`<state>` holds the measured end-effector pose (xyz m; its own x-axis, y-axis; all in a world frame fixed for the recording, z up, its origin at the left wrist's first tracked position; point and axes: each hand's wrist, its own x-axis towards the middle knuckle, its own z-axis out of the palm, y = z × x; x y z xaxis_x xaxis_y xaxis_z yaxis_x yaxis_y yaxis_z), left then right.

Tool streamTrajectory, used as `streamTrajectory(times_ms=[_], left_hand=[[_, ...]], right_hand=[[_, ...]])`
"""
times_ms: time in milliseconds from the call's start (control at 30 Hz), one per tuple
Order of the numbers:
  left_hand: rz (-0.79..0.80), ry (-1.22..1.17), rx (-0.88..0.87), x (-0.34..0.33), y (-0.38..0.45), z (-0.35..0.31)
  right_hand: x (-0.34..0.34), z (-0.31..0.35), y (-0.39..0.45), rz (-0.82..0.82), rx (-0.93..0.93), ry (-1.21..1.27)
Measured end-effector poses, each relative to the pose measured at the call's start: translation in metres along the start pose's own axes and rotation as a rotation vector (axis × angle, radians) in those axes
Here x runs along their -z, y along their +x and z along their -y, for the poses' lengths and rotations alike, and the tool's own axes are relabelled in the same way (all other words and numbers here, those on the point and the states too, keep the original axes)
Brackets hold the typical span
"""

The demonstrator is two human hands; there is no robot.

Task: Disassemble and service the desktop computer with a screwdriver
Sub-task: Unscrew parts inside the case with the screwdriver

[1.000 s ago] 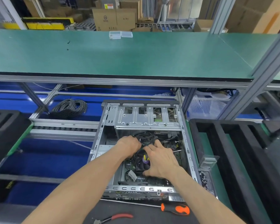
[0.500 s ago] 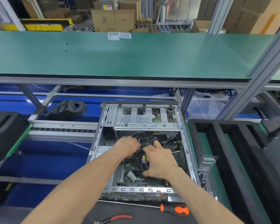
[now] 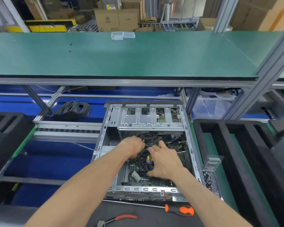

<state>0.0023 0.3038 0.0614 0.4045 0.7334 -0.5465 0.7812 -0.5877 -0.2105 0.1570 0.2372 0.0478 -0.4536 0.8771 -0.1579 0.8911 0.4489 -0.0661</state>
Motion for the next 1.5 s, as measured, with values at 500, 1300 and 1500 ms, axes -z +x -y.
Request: streamTrajectory(times_ms=[500, 1300, 1500], left_hand=[[-0.021, -0.014, -0.005, -0.002, 0.000, 0.002], [-0.240, -0.885, 0.013, 0.020, -0.046, 0.047], [-0.316, -1.497, -0.075, 0.038, -0.077, 0.045]], right_hand=[[0.001, -0.001, 0.000, 0.017, -0.005, 0.005], [0.027, 0.004, -0.014, -0.173, -0.083, 0.306], [0.067, 0.004, -0.020, -0.274, -0.145, 0.451]])
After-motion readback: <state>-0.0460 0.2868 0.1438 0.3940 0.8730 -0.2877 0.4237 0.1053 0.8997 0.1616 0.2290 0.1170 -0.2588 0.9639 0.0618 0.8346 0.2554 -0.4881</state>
